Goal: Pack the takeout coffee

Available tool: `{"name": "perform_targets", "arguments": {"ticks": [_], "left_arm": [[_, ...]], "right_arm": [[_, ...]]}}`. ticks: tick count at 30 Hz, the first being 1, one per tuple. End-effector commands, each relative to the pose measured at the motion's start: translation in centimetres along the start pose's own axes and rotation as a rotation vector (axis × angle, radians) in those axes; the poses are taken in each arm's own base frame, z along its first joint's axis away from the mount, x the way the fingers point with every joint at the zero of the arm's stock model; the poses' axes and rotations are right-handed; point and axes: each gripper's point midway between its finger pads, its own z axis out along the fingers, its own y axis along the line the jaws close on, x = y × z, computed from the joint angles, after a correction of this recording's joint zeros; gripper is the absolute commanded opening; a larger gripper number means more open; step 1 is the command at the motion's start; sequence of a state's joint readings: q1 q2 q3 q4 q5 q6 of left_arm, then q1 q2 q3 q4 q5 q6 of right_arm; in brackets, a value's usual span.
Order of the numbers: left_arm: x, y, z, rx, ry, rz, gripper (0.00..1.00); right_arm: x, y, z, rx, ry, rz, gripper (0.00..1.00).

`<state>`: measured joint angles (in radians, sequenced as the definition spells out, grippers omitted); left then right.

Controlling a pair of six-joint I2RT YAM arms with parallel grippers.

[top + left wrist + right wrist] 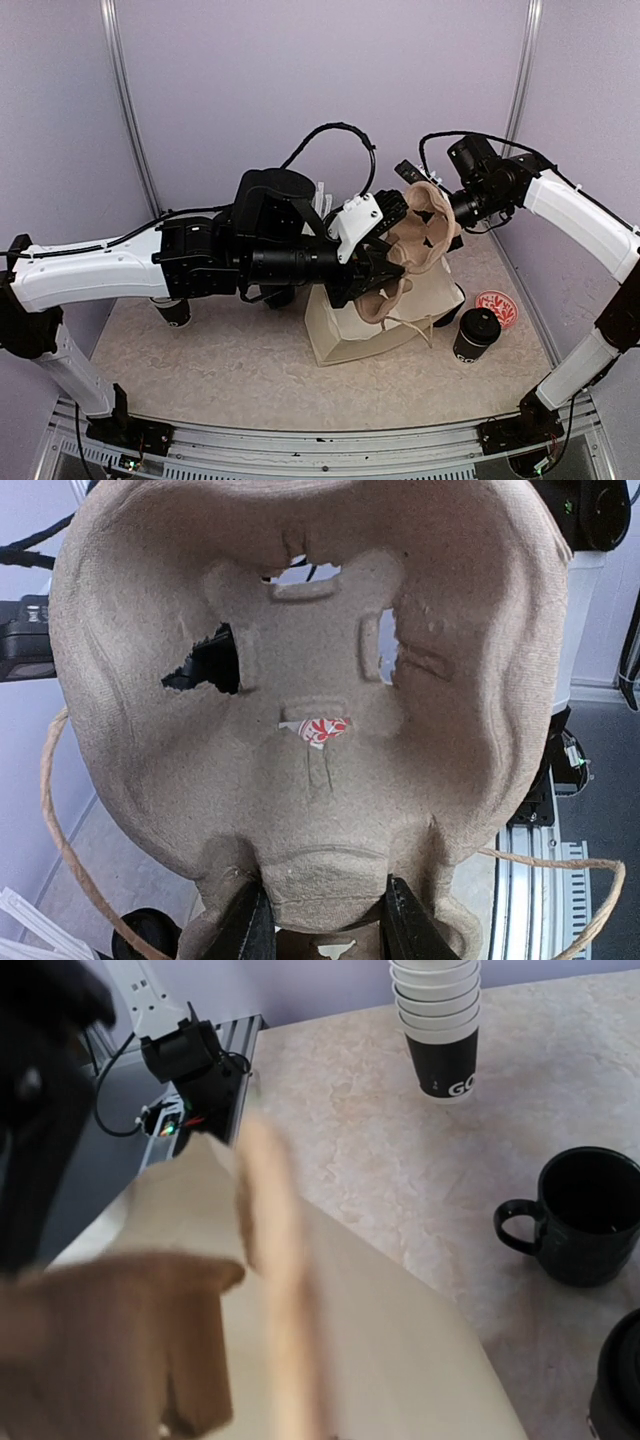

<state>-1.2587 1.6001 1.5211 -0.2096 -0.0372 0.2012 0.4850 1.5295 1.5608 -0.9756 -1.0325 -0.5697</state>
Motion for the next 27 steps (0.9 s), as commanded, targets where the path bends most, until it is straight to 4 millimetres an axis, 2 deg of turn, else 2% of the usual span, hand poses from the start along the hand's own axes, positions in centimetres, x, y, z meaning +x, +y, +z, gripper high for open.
{"name": "perform_targets", "arguments": {"ticks": [1, 5, 7, 17, 19, 21, 27], "left_arm": [[-1.4, -0.1, 0.4, -0.003, -0.032, 0.049, 0.3], [1.1, -0.4, 1.0, -0.012, 0.084, 0.043, 0.3], [2.8, -0.7, 0.8, -0.016, 0.159, 0.046, 0.3], [7.5, -1.2, -1.0, -0.055, 0.435, 0.069, 0.3], [8.4, -1.6, -0.9, -0.049, 0.487, 0.078, 0.3], [8.8, -1.8, -1.0, -0.056, 0.526, 0.077, 0.3], [10.5, -1.5, -1.1, -0.101, 0.646, 0.075, 0.3]], "right_arm": [[-0.9, 1.8, -0.3, -0.033, -0.03, -0.017, 0.0], [-0.6, 2.0, -0.3, -0.025, -0.027, -0.012, 0.0], [-0.5, 2.1, -0.3, -0.023, -0.028, -0.01, 0.0], [-1.1, 2.2, -0.2, -0.049, -0.052, 0.025, 0.01], [-1.7, 2.1, -0.4, -0.054, -0.055, 0.032, 0.16], [-2.3, 1.7, -0.8, -0.044, -0.053, 0.035, 0.25], [-4.6, 1.7, -4.0, -0.072, -0.093, -0.009, 0.43]]}}
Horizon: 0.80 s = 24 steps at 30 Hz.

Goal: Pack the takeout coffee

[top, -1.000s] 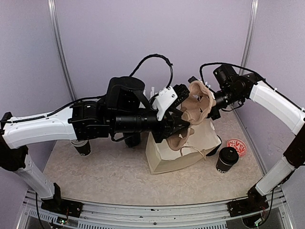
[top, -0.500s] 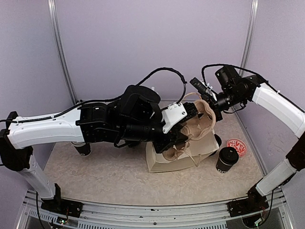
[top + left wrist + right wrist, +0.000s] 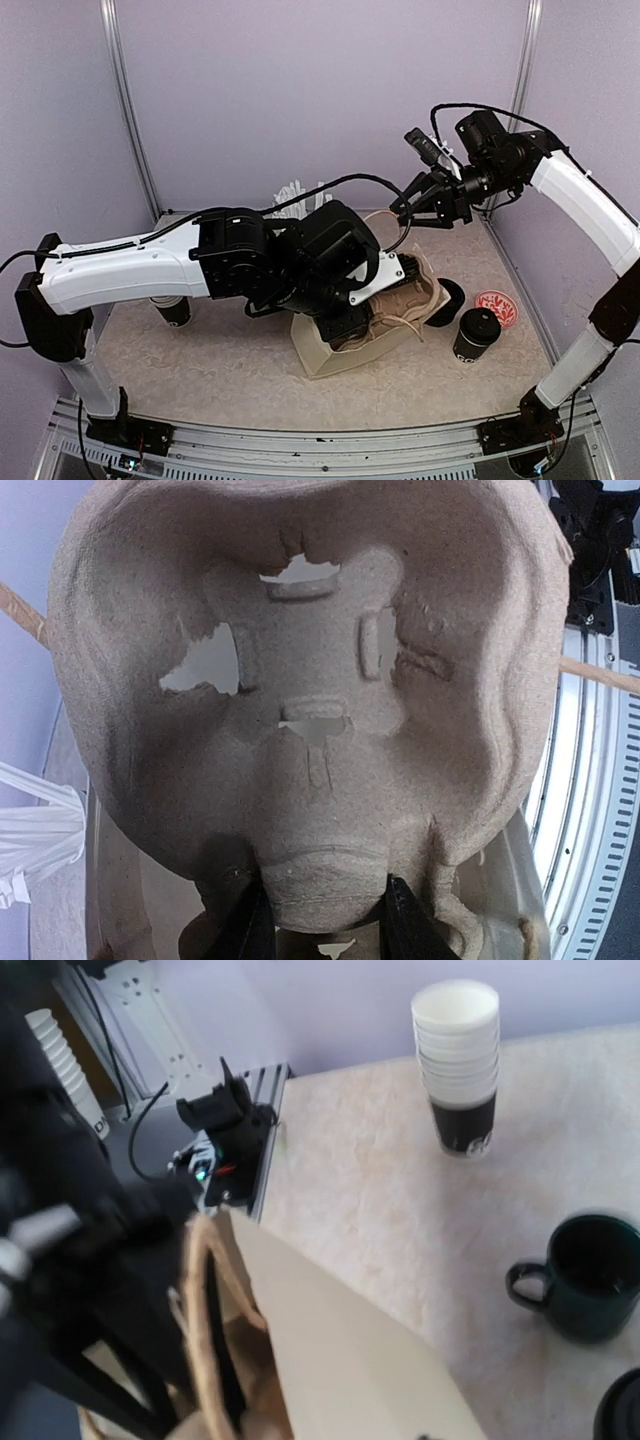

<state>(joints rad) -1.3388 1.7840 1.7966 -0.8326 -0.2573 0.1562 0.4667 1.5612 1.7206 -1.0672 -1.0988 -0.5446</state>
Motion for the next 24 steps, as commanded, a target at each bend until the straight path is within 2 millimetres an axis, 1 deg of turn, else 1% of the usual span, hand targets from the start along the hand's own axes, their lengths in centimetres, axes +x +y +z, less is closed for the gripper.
{"name": "perform_targets", "arguments": {"ticks": [1, 3, 4, 6, 10, 12, 13, 15, 17, 19, 21, 24], "left_arm": [[2.1, 0.6, -0.1, -0.052, 0.125, -0.013, 0.3], [2.4, 0.6, 0.0, -0.06, 0.141, -0.019, 0.29], [2.5, 0.6, -0.1, -0.06, 0.143, -0.02, 0.29], [2.5, 0.6, -0.2, -0.054, 0.142, -0.024, 0.3], [2.2, 0.7, -0.8, -0.053, 0.121, -0.029, 0.3], [2.0, 1.3, -1.3, -0.068, 0.114, -0.044, 0.3], [1.9, 1.6, -1.6, -0.068, 0.11, -0.054, 0.3], [2.1, 2.2, -1.9, -0.07, 0.116, -0.071, 0.3], [2.5, 2.7, -2.0, -0.075, 0.128, -0.083, 0.3], [2.9, 3.0, -2.0, -0.077, 0.144, -0.091, 0.29], [3.4, 3.2, -1.9, -0.075, 0.159, -0.1, 0.29], [3.9, 3.6, -2.0, -0.078, 0.175, -0.115, 0.29]], "right_arm": [[-1.3, 0.7, -2.7, -0.037, -0.046, -0.018, 0.45], [-1.4, -0.7, -3.8, 0.015, -0.057, -0.033, 0.46], [-1.3, -1.7, -4.1, 0.047, -0.057, -0.037, 0.46], [-0.1, -4.4, -4.1, 0.121, -0.041, -0.015, 0.45], [3.3, -9.8, -2.8, 0.24, 0.022, 0.022, 0.43], [5.0, -11.8, -1.9, 0.265, 0.042, 0.049, 0.44], [5.4, -12.8, -1.5, 0.277, 0.045, 0.051, 0.44], [6.5, -14.0, -0.4, 0.276, 0.045, 0.078, 0.44], [7.4, -14.6, 0.8, 0.262, 0.055, 0.091, 0.43], [7.9, -14.2, 2.1, 0.221, 0.065, 0.097, 0.43], [8.0, -12.7, 3.5, 0.159, 0.073, 0.08, 0.43], [8.3, -10.6, 4.6, 0.105, 0.087, 0.057, 0.43]]}}
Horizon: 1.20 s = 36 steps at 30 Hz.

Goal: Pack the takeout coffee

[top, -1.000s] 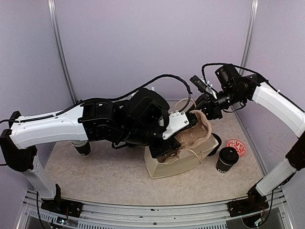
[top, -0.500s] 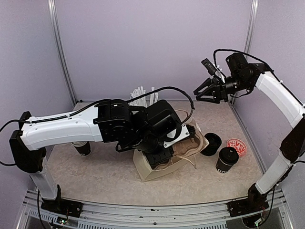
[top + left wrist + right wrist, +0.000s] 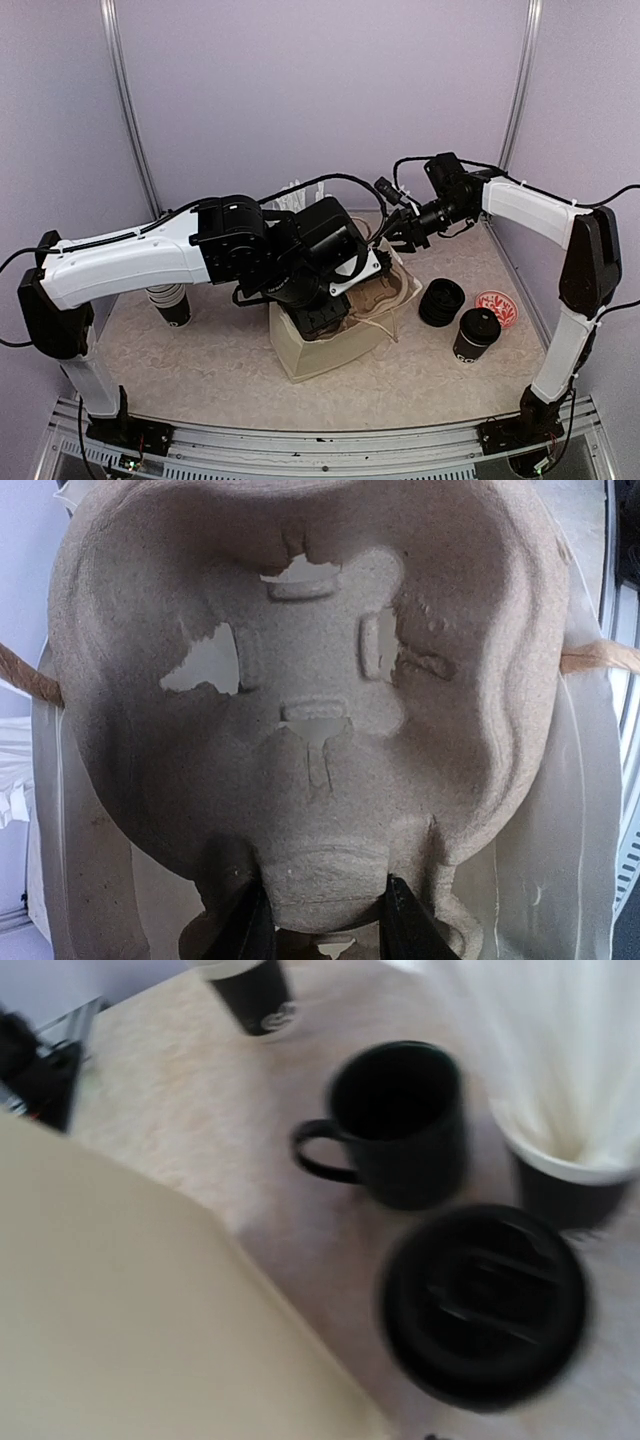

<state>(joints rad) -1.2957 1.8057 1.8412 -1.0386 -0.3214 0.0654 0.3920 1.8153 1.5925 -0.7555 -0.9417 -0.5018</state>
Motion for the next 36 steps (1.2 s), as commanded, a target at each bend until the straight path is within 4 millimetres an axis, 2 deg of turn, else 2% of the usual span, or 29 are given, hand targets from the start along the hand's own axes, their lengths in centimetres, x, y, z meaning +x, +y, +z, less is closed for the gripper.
{"name": "perform_targets", "arguments": {"ticks": [1, 9, 14, 18, 24, 29, 36], "left_arm": [[0.0, 1.4, -1.7, -0.006, -0.012, -0.052, 0.29], [1.6, 1.0, -2.1, 0.033, 0.036, -0.074, 0.29], [3.0, -0.6, -2.5, 0.101, 0.07, -0.084, 0.29], [4.5, -2.0, -2.5, 0.142, 0.114, -0.088, 0.29], [5.9, -2.6, -2.2, 0.153, 0.17, -0.114, 0.29], [6.6, -2.8, -0.8, 0.169, 0.214, -0.126, 0.31], [7.3, -2.1, 0.8, 0.145, 0.254, -0.134, 0.31]], "right_arm": [[-0.8, 3.9, 0.9, -0.082, -0.011, -0.089, 0.43], [0.4, 7.5, 0.2, -0.104, 0.022, -0.071, 0.42], [0.5, 8.9, -1.0, -0.099, 0.036, -0.054, 0.42], [0.4, 8.8, -1.4, -0.052, 0.039, -0.074, 0.42], [0.6, 8.6, -1.3, -0.049, 0.042, -0.073, 0.43], [0.6, 8.6, -1.3, -0.052, 0.045, -0.078, 0.43], [1.3, 8.7, -1.1, -0.052, 0.052, -0.076, 0.43]]}}
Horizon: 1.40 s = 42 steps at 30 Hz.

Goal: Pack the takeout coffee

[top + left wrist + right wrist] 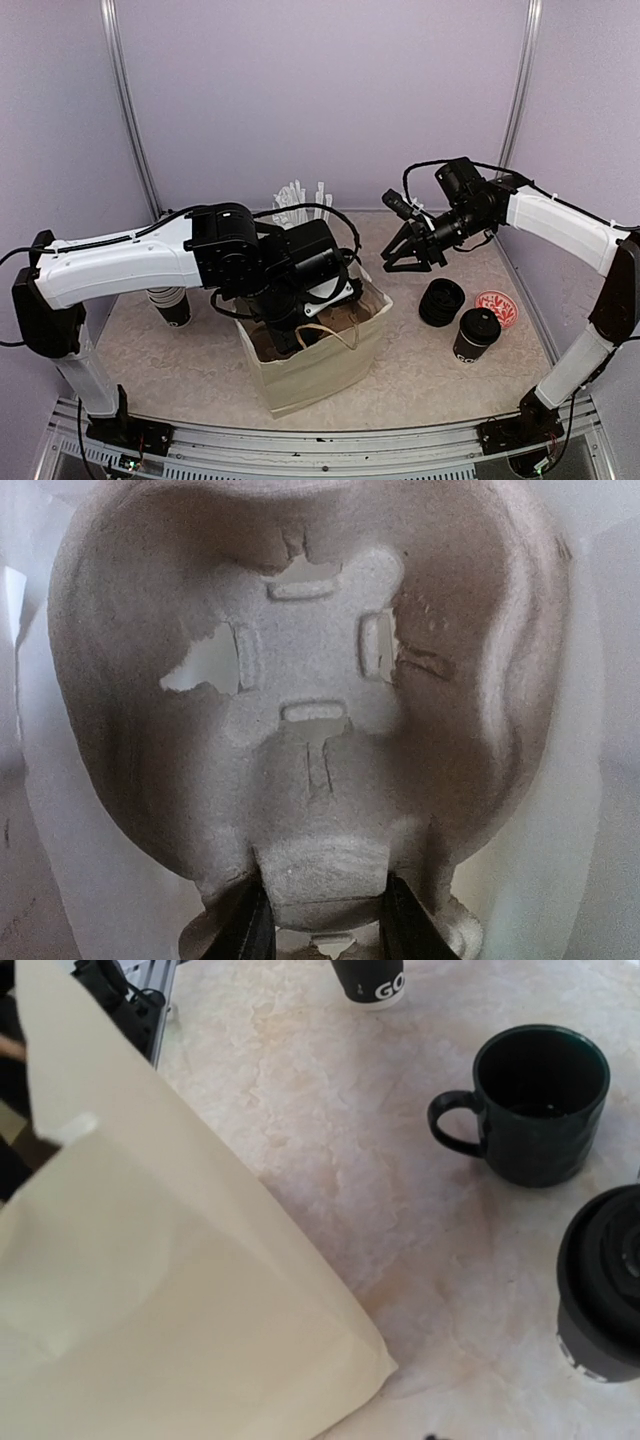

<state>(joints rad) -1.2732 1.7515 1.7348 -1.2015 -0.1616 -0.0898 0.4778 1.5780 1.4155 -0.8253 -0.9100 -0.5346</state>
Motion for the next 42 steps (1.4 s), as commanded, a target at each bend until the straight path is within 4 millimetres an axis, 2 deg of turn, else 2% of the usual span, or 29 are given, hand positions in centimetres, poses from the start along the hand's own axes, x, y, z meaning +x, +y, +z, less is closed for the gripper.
{"name": "perform_targets", "arguments": {"ticks": [1, 16, 25, 36, 42], "left_arm": [[0.6, 0.4, 1.5, -0.004, 0.045, -0.016, 0.32], [2.0, 0.0, 5.7, 0.057, 0.15, -0.042, 0.36], [3.0, 0.5, 7.7, 0.072, 0.205, -0.074, 0.37], [1.9, 1.1, 6.3, 0.053, 0.155, -0.094, 0.41], [0.1, 1.7, 3.8, 0.031, 0.069, -0.109, 0.45]], "right_arm": [[0.4, 0.6, 0.0, -0.004, 0.009, -0.008, 0.43], [1.6, 0.4, 0.8, -0.026, 0.029, 0.001, 0.43], [1.9, 0.4, 1.0, -0.035, 0.036, -0.001, 0.44], [1.7, 0.4, 0.8, -0.03, 0.04, -0.009, 0.46], [1.1, 0.7, 0.1, -0.013, 0.043, -0.03, 0.48]]}}
